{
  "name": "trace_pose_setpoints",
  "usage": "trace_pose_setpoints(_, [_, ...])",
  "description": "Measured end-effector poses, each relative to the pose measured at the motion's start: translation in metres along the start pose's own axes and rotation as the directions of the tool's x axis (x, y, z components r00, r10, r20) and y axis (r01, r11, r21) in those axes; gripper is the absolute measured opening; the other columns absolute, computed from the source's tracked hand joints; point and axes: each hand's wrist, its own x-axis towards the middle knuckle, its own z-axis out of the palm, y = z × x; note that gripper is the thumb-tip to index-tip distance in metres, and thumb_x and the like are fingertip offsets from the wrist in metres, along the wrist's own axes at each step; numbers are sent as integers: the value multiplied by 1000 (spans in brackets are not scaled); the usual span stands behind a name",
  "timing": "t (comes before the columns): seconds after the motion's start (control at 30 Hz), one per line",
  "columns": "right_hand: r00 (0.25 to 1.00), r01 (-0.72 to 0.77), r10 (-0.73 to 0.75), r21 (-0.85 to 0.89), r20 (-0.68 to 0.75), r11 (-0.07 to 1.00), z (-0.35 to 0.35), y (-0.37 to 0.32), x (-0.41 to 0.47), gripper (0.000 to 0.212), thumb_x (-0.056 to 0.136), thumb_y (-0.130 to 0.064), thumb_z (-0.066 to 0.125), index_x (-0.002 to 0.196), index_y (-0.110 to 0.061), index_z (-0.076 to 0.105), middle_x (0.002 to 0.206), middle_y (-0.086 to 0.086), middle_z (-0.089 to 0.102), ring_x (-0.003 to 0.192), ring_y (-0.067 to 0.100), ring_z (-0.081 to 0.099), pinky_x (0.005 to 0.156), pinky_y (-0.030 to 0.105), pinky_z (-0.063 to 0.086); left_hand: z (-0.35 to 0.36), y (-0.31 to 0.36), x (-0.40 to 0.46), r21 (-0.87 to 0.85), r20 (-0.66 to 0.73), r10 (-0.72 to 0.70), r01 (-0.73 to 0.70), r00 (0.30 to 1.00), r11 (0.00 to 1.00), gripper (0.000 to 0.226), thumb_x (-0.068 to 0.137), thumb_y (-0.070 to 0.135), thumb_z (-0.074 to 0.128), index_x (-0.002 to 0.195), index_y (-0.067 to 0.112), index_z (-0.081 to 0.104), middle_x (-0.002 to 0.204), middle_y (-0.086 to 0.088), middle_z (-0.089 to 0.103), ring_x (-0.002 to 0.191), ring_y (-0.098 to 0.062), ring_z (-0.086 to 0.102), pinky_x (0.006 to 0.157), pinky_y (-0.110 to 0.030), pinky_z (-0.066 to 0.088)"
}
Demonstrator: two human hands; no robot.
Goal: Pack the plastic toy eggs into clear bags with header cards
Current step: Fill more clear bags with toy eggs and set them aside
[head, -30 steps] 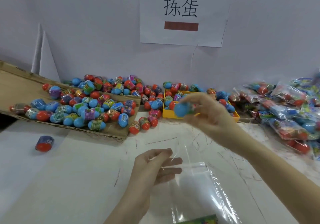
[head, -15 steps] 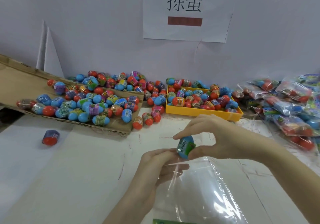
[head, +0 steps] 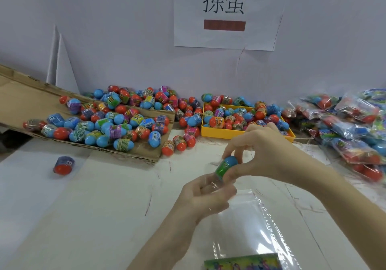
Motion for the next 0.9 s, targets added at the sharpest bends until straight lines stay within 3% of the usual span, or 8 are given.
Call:
trace_pose_setpoints(0.1, [1000,-3,3,56,8,998,-4,0,1,60,49,-62,54,101,-35,68,72,-23,57,72,0,39,66,20,22,1,0,-8,94,34,76,-79,997,992,53,61,18,85,108,23,61,102,16,70,95,-3,66,66,-13,51])
trace_pose_setpoints(0.23, [988,24,-40,112,147,993,0,-1,-1,40,75,-47,58,113,-37,62,79,-28,54,78,-6,43,75,25,24,3,-5,-4,177,-15,107,-103,994,979,29,73,18,78,98,26,65,97,15,71,89,-5,68,72,-16,55])
trace_pose_setpoints(0.37, [975,24,-64,186,211,982,-1,1,-6,32,90,-34,47,120,-33,58,79,-37,46,80,-18,42,83,28,37,3,-7,-3,161,-32,134,-127,991,979,30,64,29,72,94,26,68,99,13,71,92,-14,67,77,-22,56])
trace_pose_setpoints(0.43, [977,34,-69,170,204,985,-1,2,-7,28,90,-29,52,116,-35,60,84,-35,49,84,-12,45,91,36,38,1,-7,-3,162,-21,128,-123,992,979,36,63,32,73,99,26,67,101,12,70,94,-14,67,81,-25,56])
trace_pose_setpoints(0.53, [980,51,-90,211,179,976,-1,4,-6,20,82,-31,64,92,-47,57,87,-28,58,88,-8,48,96,41,37,-1,-7,-4,165,18,128,-129,992,978,38,63,29,76,100,24,67,98,6,71,95,-13,67,83,-27,55])
trace_pose_setpoints(0.67, [977,54,-104,254,185,966,2,5,-5,12,76,-33,69,82,-41,63,83,-24,64,85,-17,50,97,41,36,0,-7,-4,183,15,137,-138,990,973,36,73,17,77,107,21,65,98,-1,71,95,-18,67,77,-25,56])
trace_pose_setpoints(0.77, [973,63,-104,197,204,978,5,4,-4,14,86,-29,58,95,-31,68,83,-26,60,81,-17,48,93,36,38,-1,-8,-3,208,0,147,-144,989,968,33,74,18,74,106,21,66,97,0,72,95,-20,67,73,-22,55])
trace_pose_setpoints(0.9, [931,91,-127,120,343,989,10,1,-3,25,98,-21,39,109,-27,61,96,-17,57,83,-9,47,89,27,30,-4,-9,-1,211,-46,140,-127,989,969,24,74,15,74,97,21,69,92,5,73,91,-15,69,75,-21,56])
